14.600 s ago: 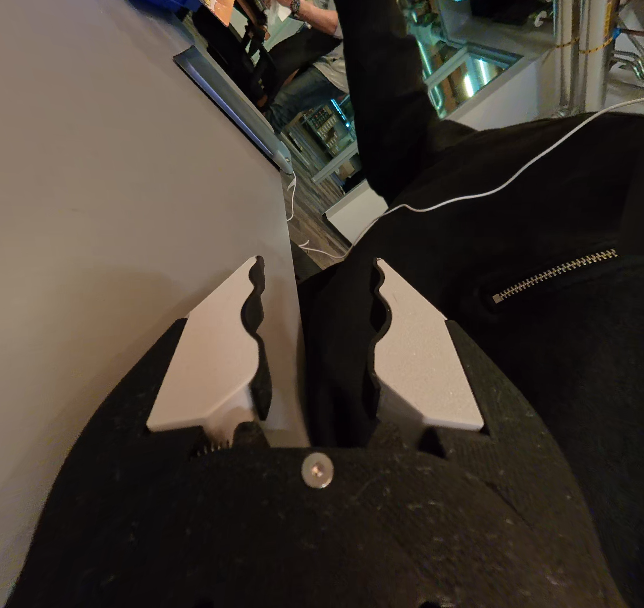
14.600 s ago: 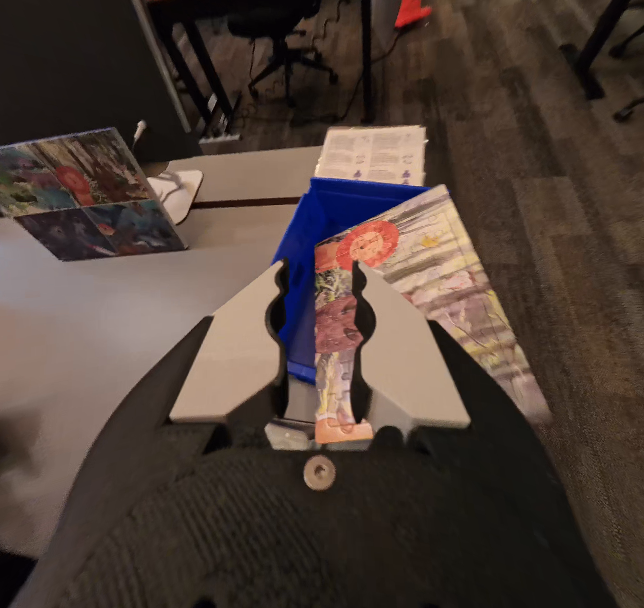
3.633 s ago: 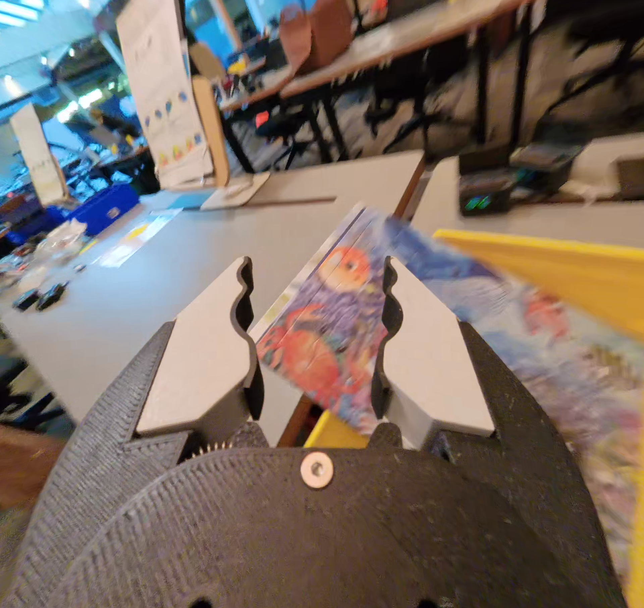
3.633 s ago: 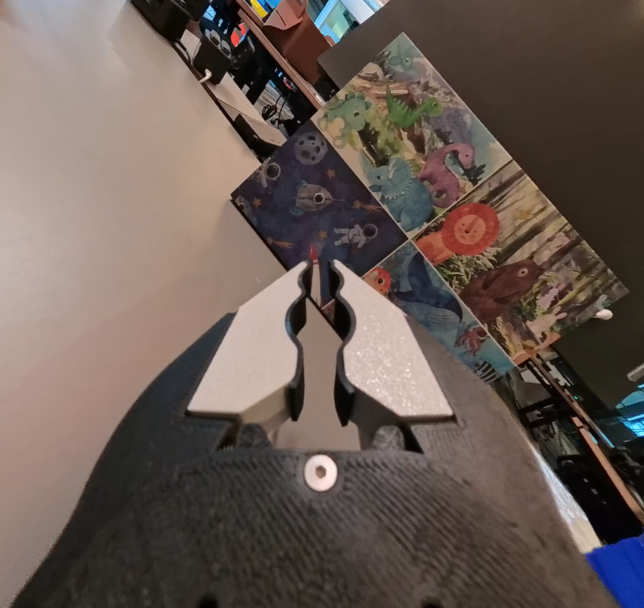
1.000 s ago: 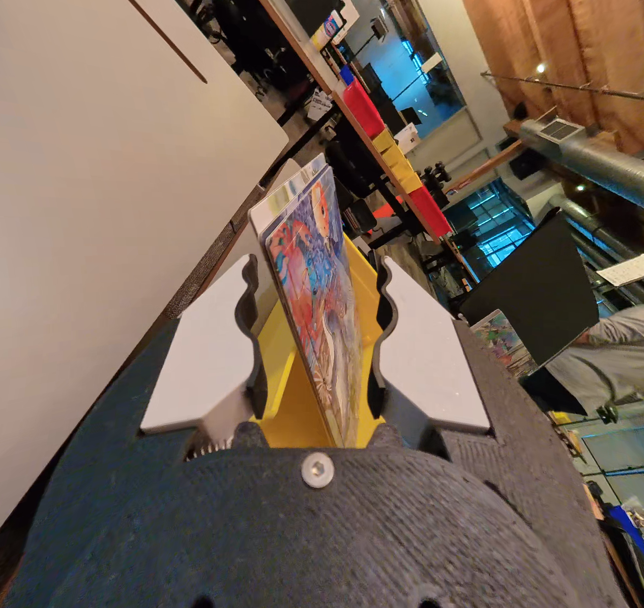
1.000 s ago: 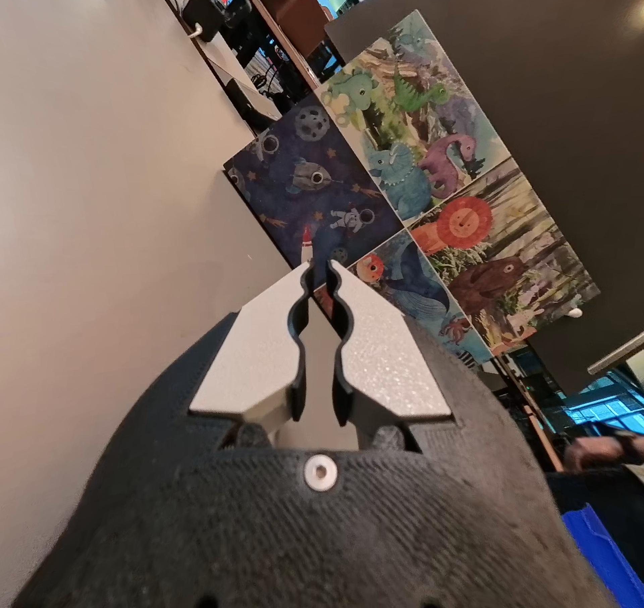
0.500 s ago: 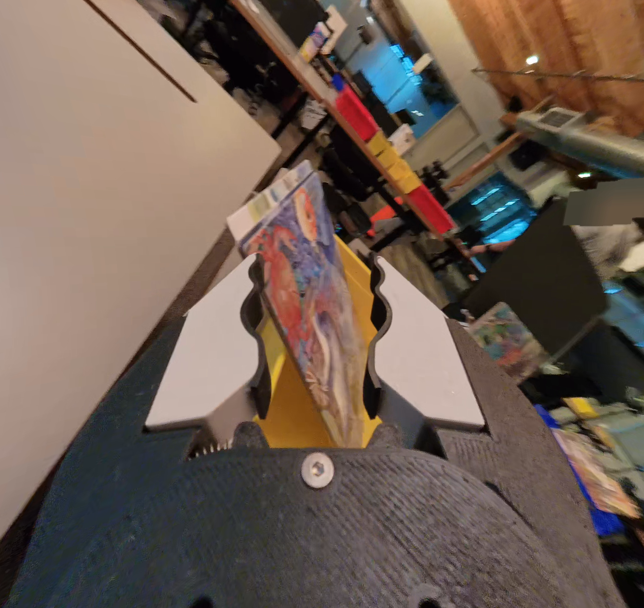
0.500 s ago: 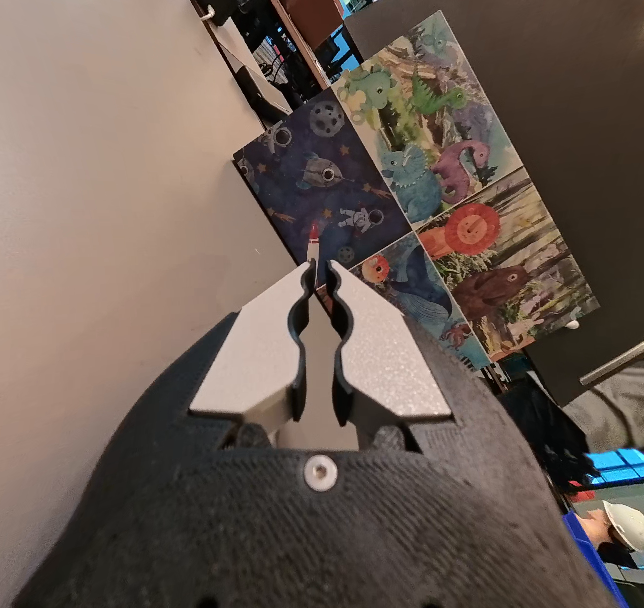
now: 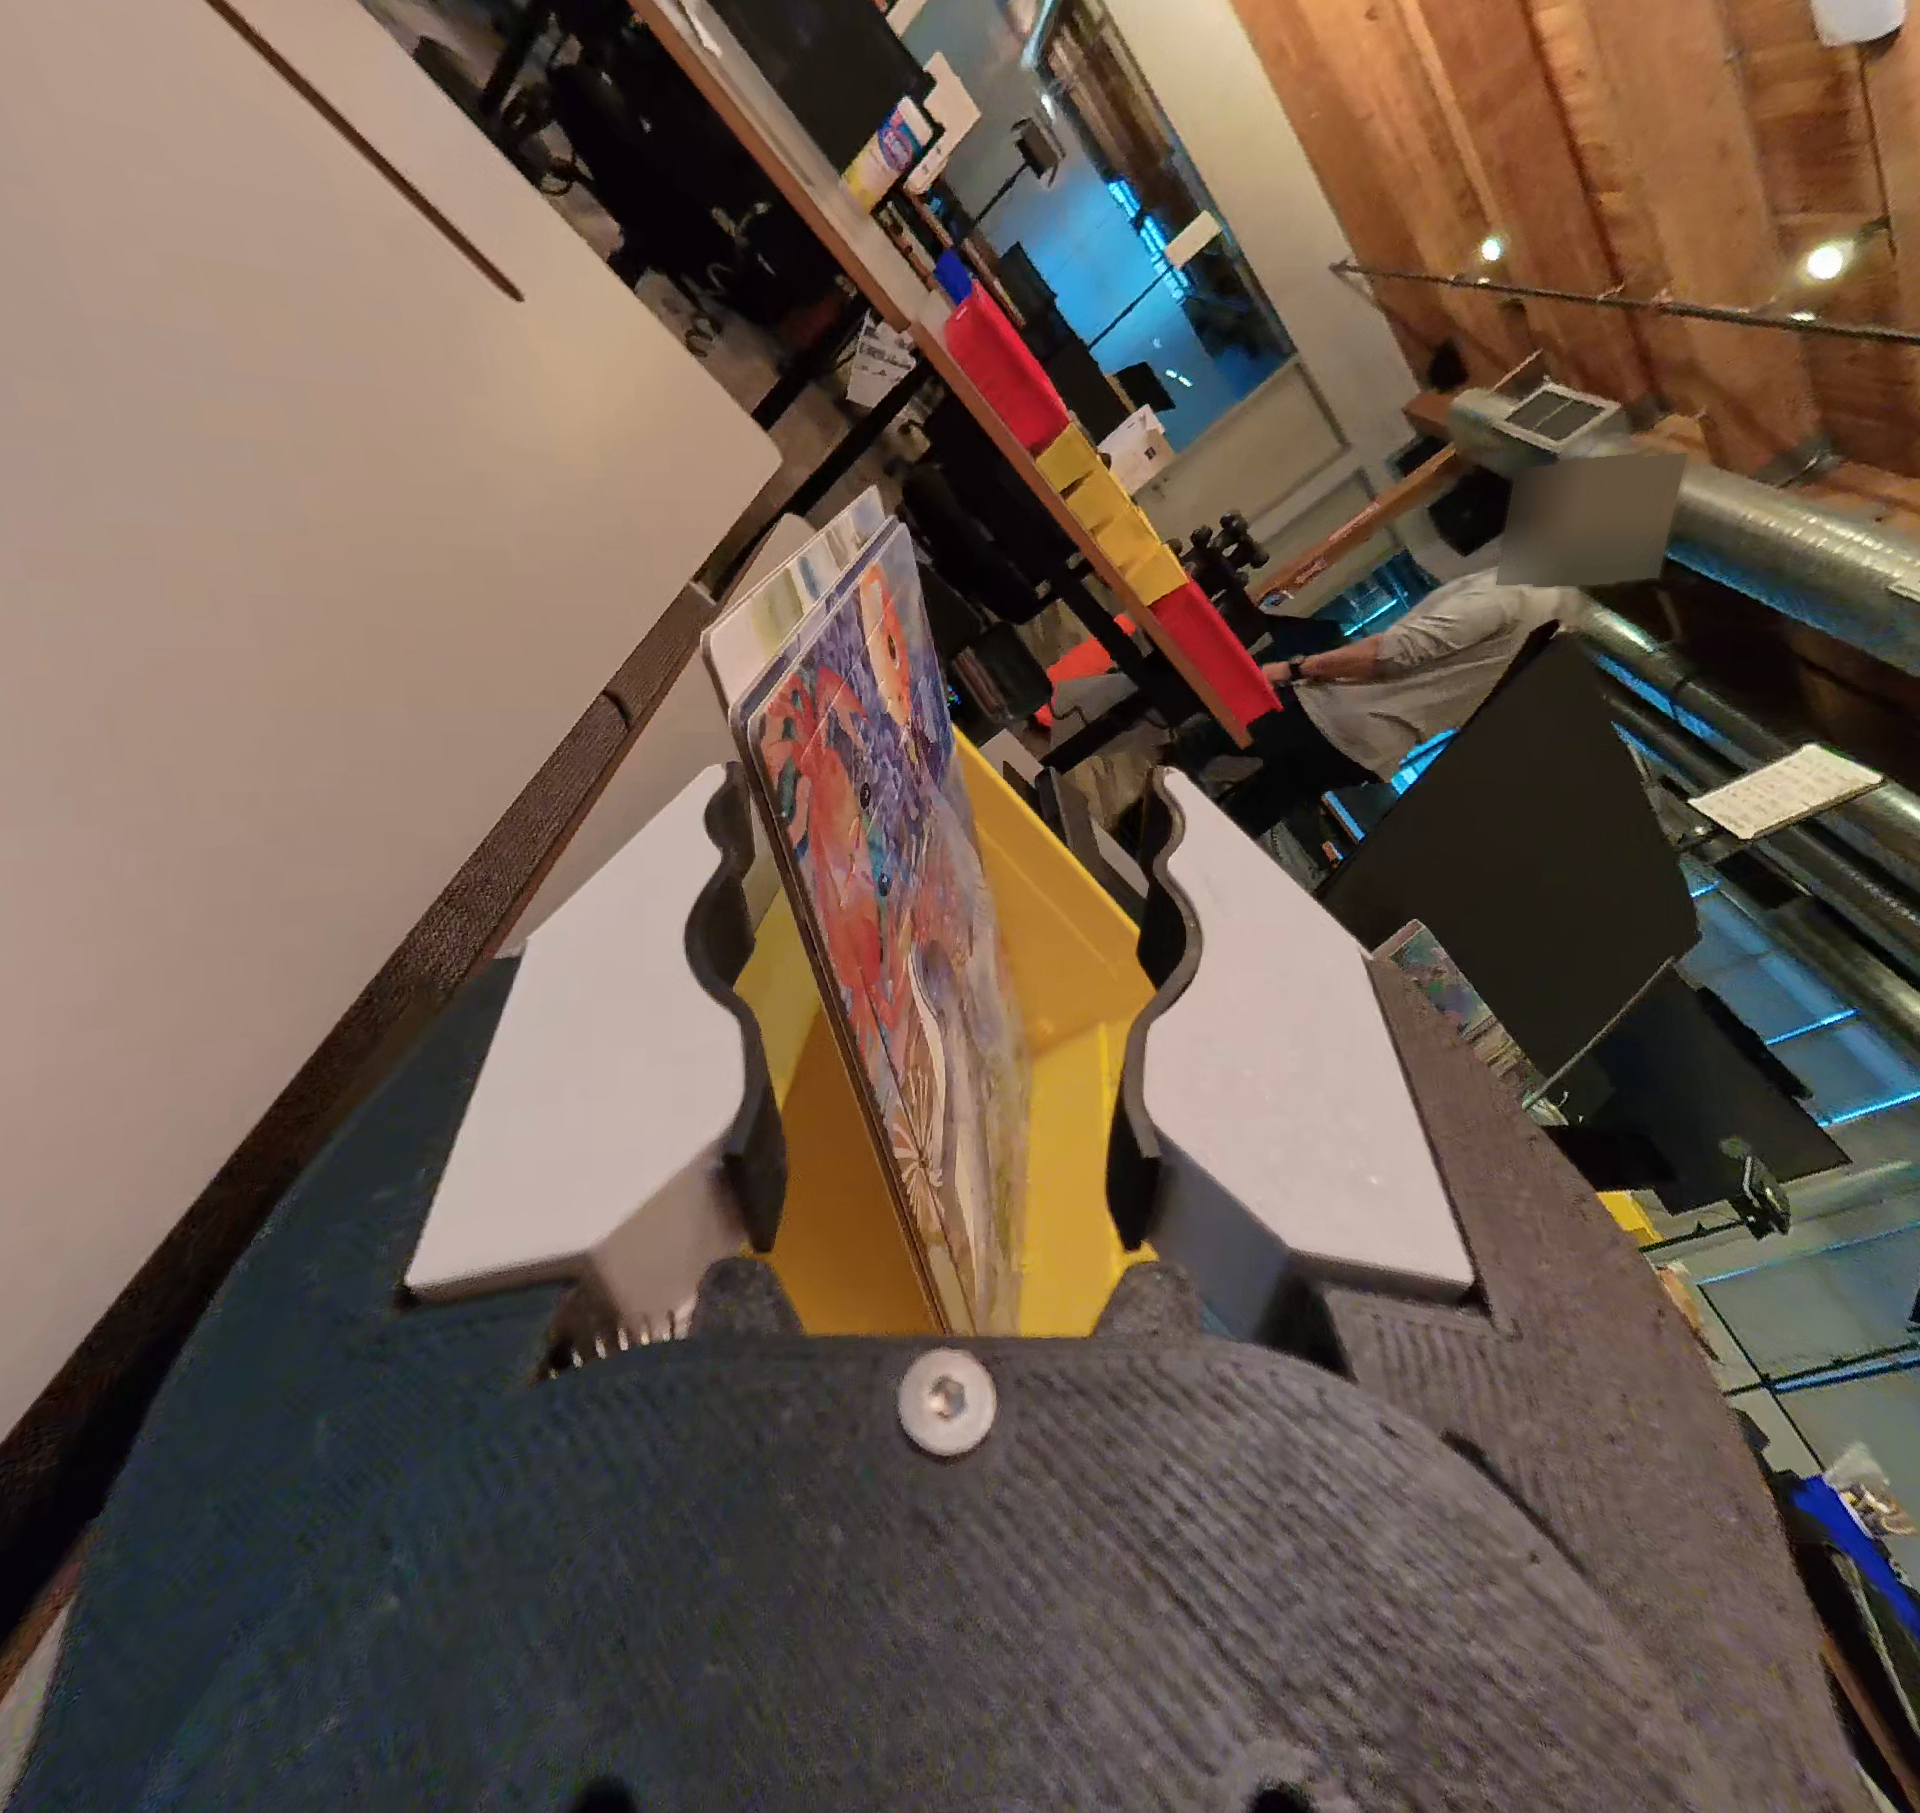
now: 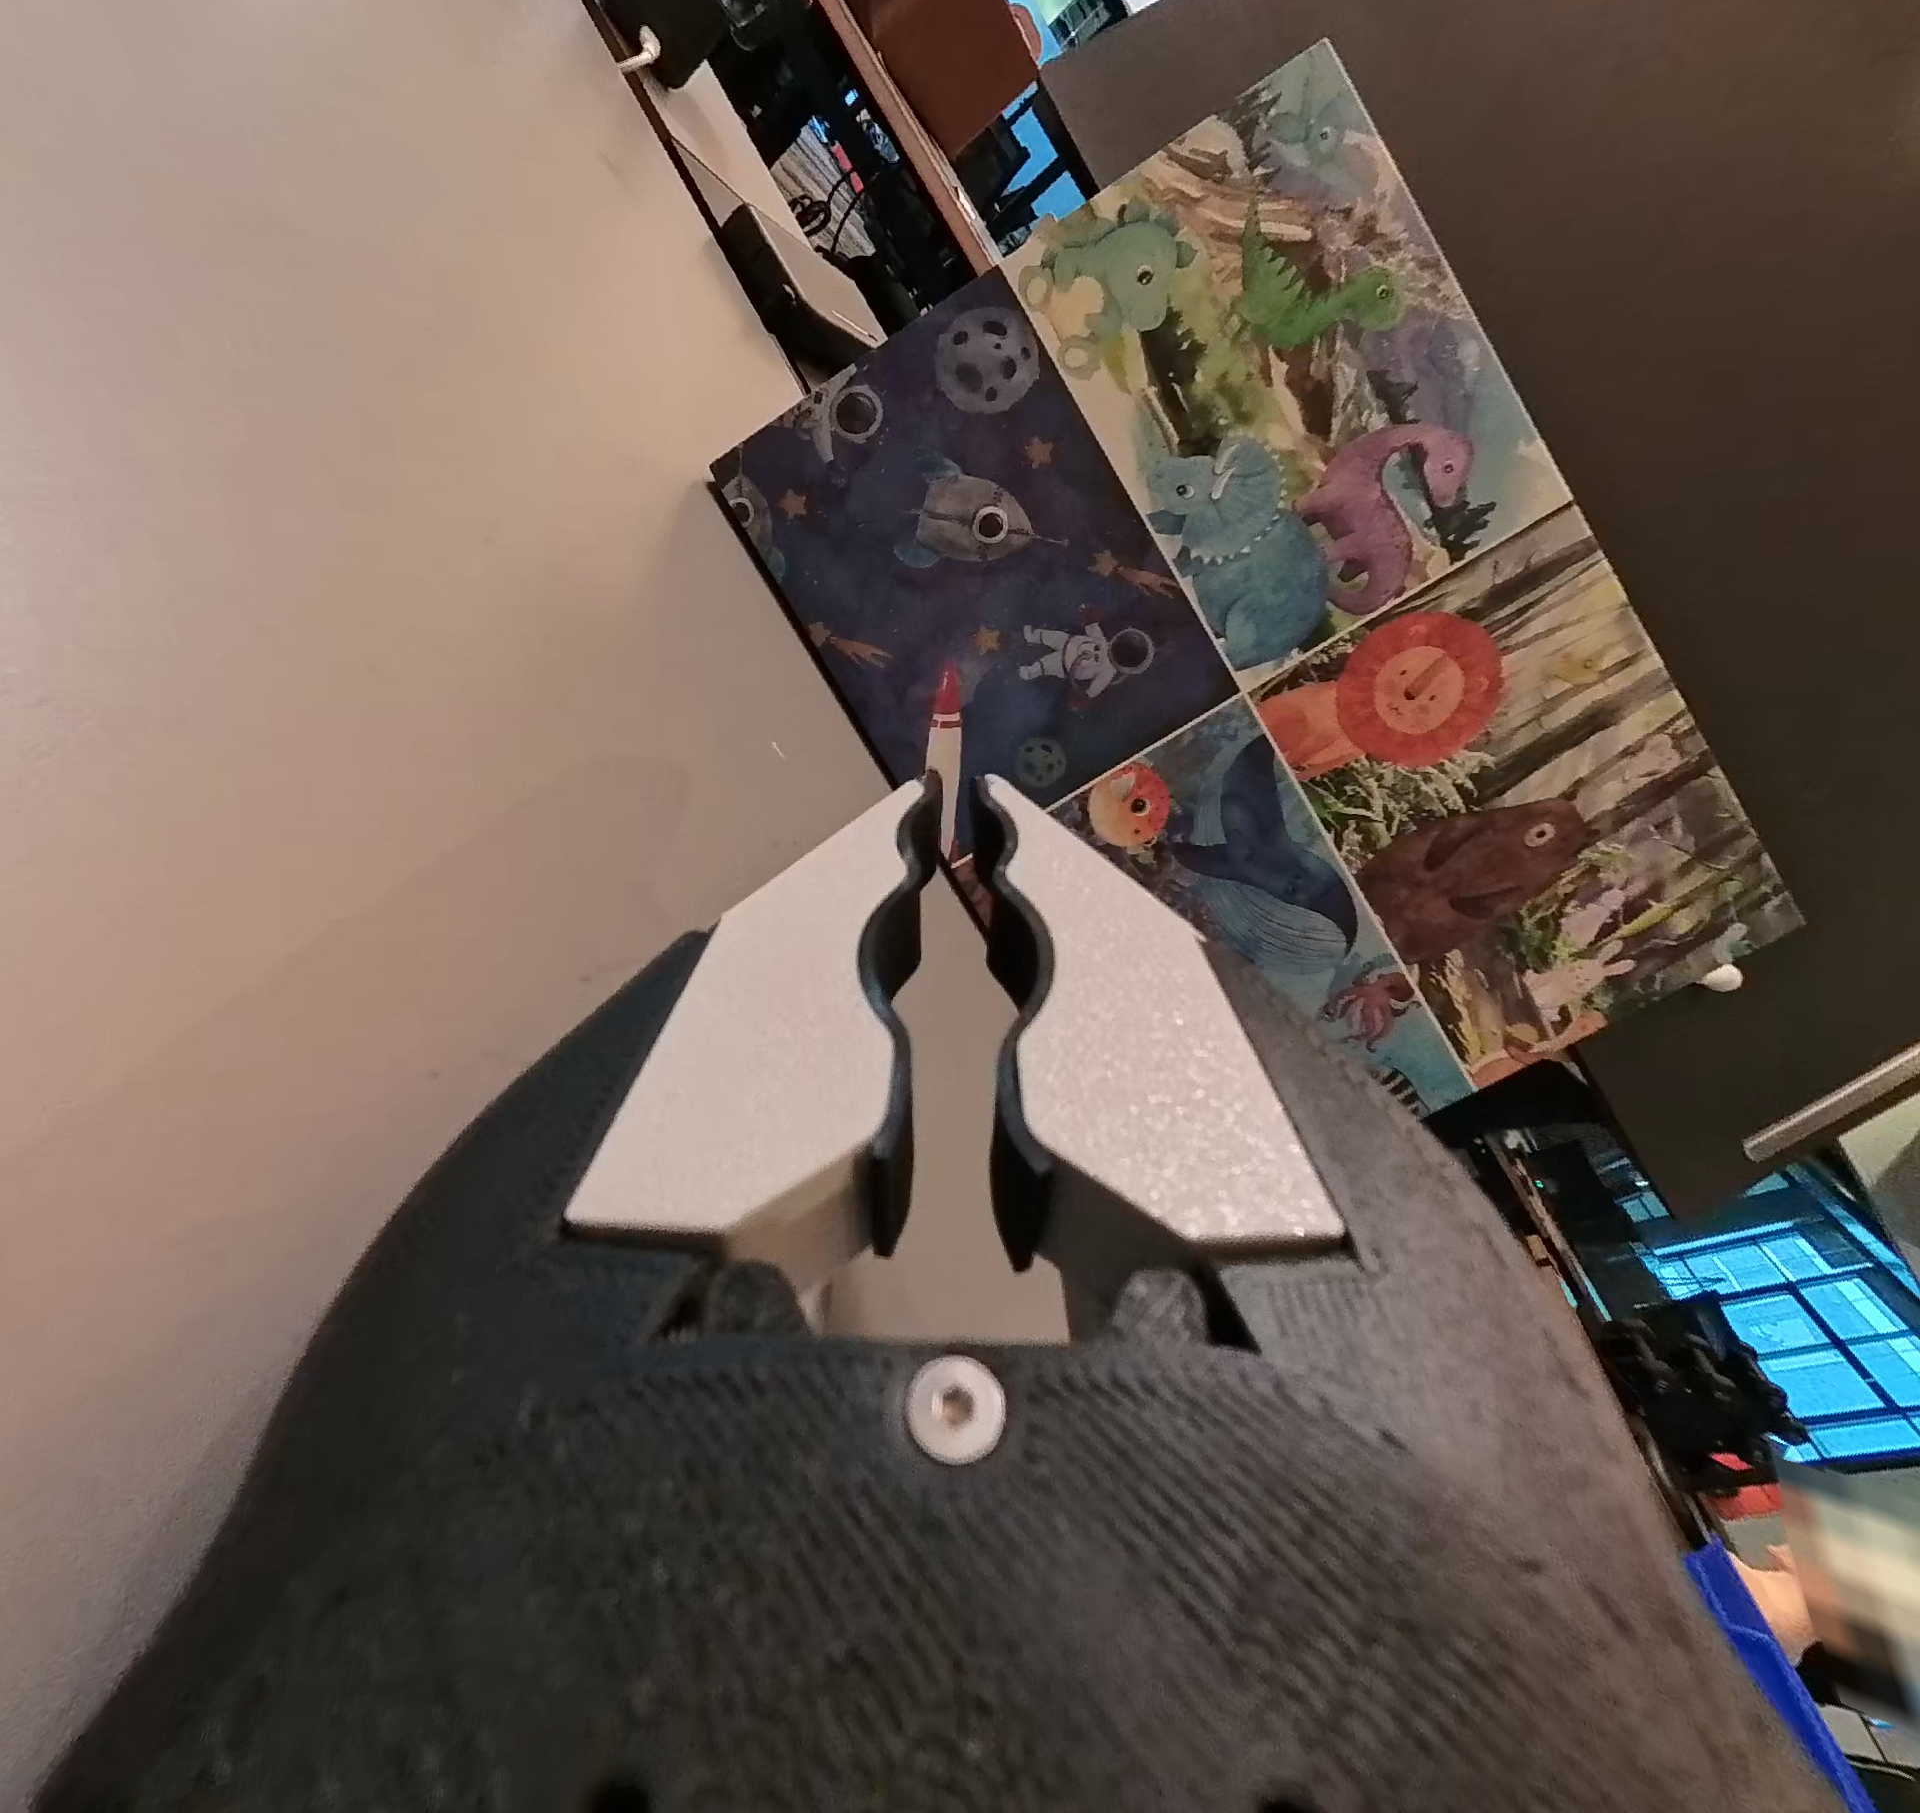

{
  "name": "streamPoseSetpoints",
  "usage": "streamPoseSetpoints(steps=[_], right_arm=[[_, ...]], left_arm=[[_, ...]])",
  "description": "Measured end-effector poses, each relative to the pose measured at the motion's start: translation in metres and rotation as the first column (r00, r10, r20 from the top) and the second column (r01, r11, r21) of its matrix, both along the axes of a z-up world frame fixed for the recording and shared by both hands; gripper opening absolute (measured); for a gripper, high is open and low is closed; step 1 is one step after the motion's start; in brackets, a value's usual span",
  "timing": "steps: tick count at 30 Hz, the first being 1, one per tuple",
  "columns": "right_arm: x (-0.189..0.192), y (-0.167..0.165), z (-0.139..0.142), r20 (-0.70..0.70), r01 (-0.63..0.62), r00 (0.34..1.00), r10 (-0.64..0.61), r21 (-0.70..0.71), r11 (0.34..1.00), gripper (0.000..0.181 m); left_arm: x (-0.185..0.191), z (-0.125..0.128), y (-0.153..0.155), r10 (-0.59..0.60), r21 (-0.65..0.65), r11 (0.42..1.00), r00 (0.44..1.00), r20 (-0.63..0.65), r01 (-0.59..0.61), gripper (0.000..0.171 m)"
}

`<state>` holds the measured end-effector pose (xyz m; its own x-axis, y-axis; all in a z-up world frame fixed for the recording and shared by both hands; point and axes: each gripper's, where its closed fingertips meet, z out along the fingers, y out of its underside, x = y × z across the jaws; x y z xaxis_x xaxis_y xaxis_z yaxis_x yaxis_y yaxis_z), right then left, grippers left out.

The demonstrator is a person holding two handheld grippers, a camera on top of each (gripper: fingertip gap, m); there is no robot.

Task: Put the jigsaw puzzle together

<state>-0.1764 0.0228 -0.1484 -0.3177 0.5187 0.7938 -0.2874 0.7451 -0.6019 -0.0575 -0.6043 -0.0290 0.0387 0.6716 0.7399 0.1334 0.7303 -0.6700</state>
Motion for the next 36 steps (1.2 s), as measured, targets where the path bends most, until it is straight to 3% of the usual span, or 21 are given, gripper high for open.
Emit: streamPoseSetpoints(steps=[8,16,19,24,36], right_arm=[[0.000,-0.001,-0.002,0.001,0.000,1.000,0.000,0.016,1.000,0.004],[0.000,-0.001,-0.002,0.000,-0.001,1.000,0.001,0.019,1.000,0.004],[0.000,-0.001,-0.002,0.000,-0.002,1.000,0.002,0.018,1.000,0.004],[0.000,-0.001,-0.003,0.001,-0.004,1.000,0.004,0.021,1.000,0.004],[0.000,-0.002,-0.003,0.001,-0.003,1.000,0.003,0.027,1.000,0.004]], left_arm=[[0.005,0.022,0.014,0.005,-0.018,1.000,0.997,-0.079,-0.007,0.069],[-0.002,-0.009,0.005,0.075,-0.135,0.989,0.996,0.058,-0.066,0.083],[0.000,-0.016,-0.006,0.094,-0.113,0.990,0.995,0.044,-0.089,0.074],[0.007,-0.004,-0.013,0.085,0.030,0.996,0.994,-0.063,-0.083,0.072],[-0.002,0.003,-0.011,0.062,-0.067,0.995,0.994,-0.086,-0.068,0.083]])
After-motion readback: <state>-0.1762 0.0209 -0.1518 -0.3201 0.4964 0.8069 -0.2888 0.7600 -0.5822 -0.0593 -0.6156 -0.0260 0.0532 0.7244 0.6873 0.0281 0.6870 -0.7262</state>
